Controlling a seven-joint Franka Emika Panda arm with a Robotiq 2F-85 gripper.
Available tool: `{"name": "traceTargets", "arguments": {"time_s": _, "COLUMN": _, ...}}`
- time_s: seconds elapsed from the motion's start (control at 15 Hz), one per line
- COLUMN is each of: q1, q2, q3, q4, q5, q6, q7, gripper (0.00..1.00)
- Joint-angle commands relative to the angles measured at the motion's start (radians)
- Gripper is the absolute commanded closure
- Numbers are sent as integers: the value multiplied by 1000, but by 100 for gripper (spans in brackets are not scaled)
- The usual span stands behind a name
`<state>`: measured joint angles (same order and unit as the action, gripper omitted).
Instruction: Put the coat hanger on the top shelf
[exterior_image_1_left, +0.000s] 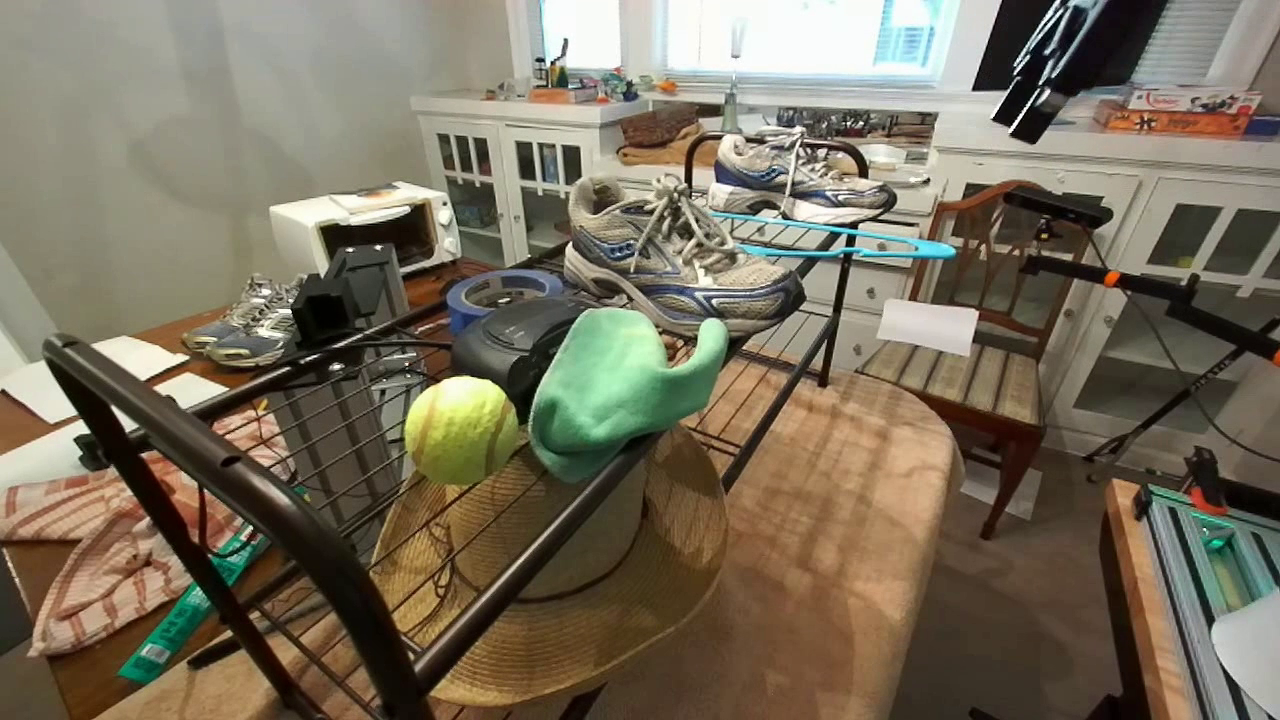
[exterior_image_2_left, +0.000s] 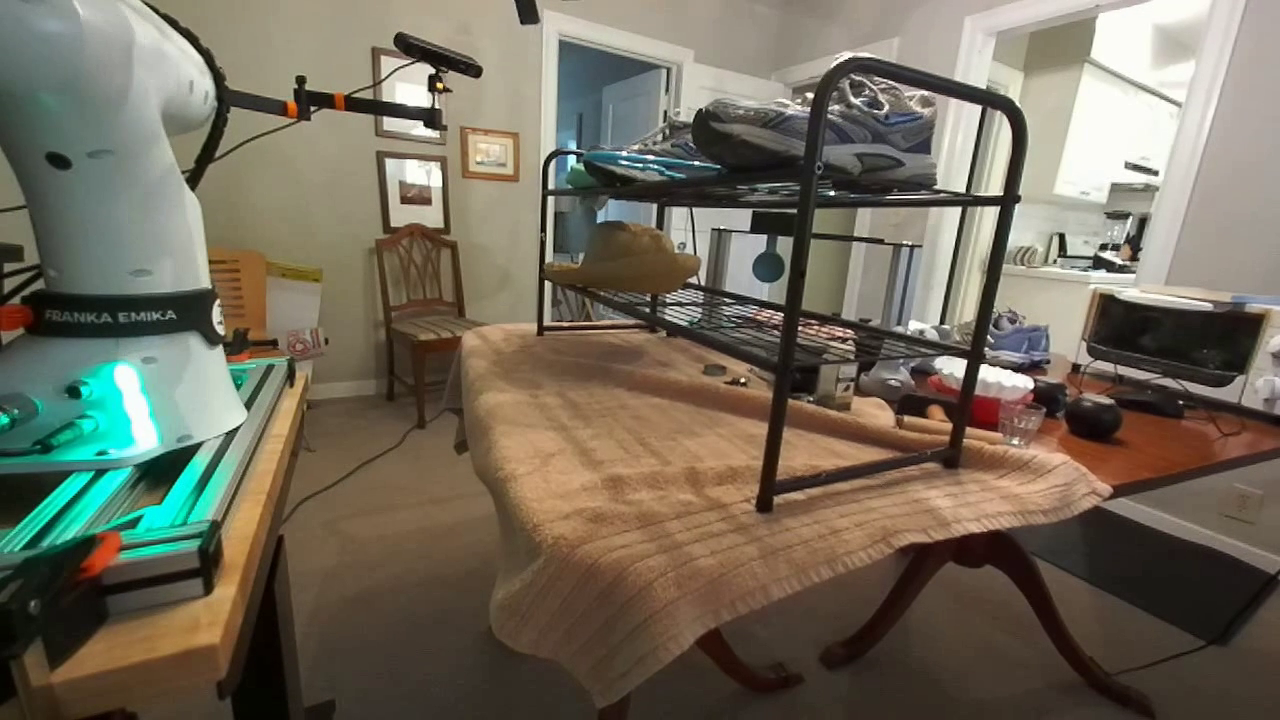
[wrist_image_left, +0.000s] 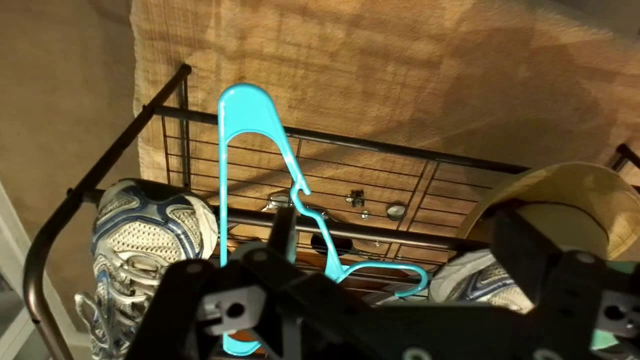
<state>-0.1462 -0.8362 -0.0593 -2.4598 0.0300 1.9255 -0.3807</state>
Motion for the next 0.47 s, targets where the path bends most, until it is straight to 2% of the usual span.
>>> {"name": "traceTargets", "arguments": {"time_s": 0.0, "q1": 33, "q2": -41, "q3": -8, "q4": 54, "q5": -10, "q6": -139, "q7": 157, "gripper": 0}}
{"name": "traceTargets", "arguments": {"time_s": 0.07, "q1": 30, "q2": -46, "q3": -5, "q4": 52, "q5": -3, "q6": -138, "q7": 205, "gripper": 0}}
{"name": "traceTargets", "arguments": {"time_s": 0.13, "q1": 56, "q2": -39, "q3": -24, "q4": 46, "q5": -26, "q6": -101, "q7": 149, "gripper": 0}}
{"name": "traceTargets", "arguments": {"time_s": 0.4, "q1": 52, "q2": -47, "q3": -20, "q4": 50, "q5": -22, "q6": -112, "q7": 201, "gripper": 0}}
